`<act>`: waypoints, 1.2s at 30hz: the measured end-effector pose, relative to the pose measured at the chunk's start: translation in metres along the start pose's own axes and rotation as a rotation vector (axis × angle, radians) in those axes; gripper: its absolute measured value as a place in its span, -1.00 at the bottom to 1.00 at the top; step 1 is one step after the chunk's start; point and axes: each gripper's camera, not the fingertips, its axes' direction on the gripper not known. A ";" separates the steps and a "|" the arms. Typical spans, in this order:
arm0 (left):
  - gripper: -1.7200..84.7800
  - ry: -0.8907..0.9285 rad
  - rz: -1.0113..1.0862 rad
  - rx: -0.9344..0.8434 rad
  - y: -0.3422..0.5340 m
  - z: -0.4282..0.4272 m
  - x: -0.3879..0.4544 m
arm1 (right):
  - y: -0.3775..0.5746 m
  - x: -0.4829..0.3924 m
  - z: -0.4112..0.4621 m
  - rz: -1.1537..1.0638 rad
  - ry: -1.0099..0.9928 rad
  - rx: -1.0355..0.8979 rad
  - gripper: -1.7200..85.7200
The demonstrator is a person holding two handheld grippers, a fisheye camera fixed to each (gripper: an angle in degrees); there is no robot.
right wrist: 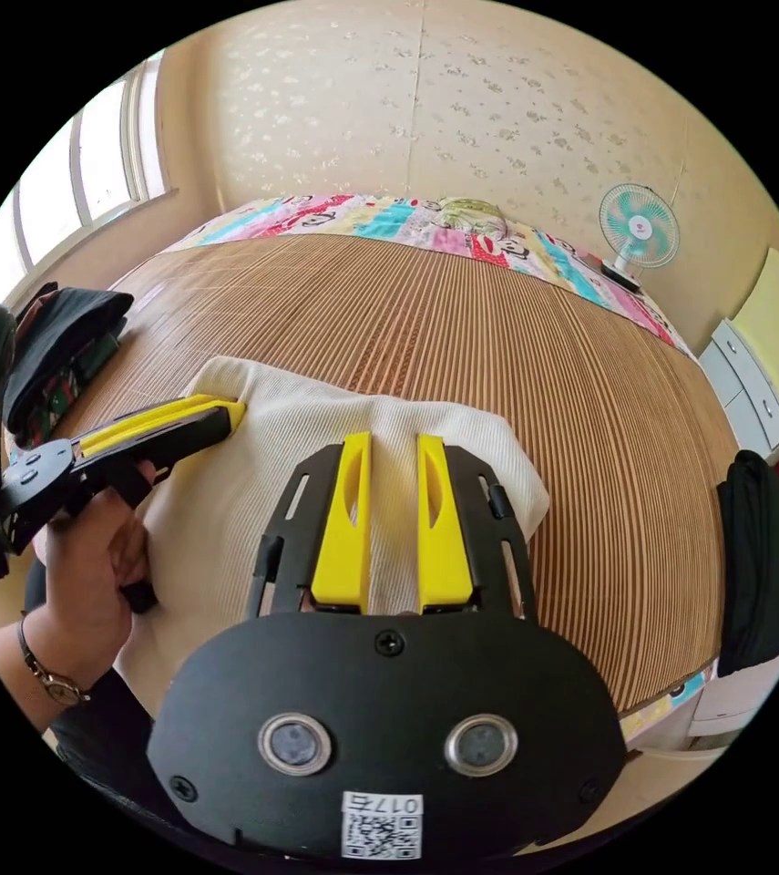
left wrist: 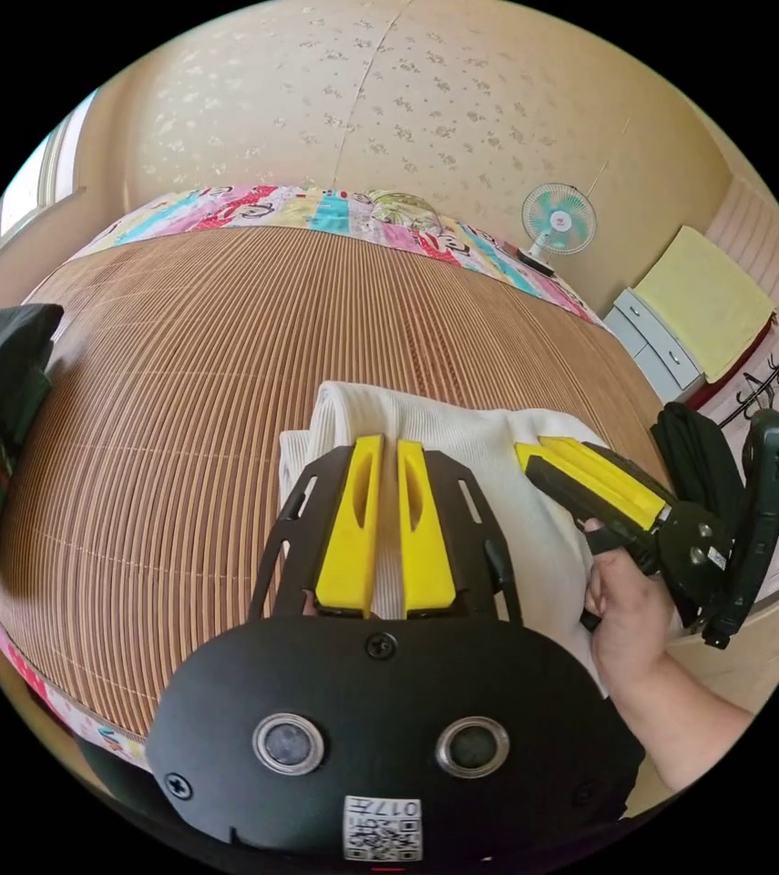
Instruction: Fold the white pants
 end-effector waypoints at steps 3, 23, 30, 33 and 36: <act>-0.87 0.009 -0.010 -0.007 -0.010 0.003 -0.006 | -0.002 0.004 0.003 0.000 -0.012 -0.003 -0.78; -0.47 0.318 -0.283 -0.129 0.041 -0.070 -0.134 | 0.219 0.185 -0.103 0.246 -0.737 0.053 -0.67; -0.59 0.610 -0.441 -0.257 0.038 -0.026 -0.167 | 0.262 0.229 -0.067 0.413 -0.947 -0.049 -0.56; -0.68 0.763 -0.365 -0.405 0.026 -0.009 -0.171 | 0.265 0.239 -0.036 0.499 -1.060 -0.092 -0.49; -0.74 0.914 -0.266 -0.514 0.029 -0.005 -0.157 | 0.266 0.251 0.004 0.602 -1.211 -0.146 -0.40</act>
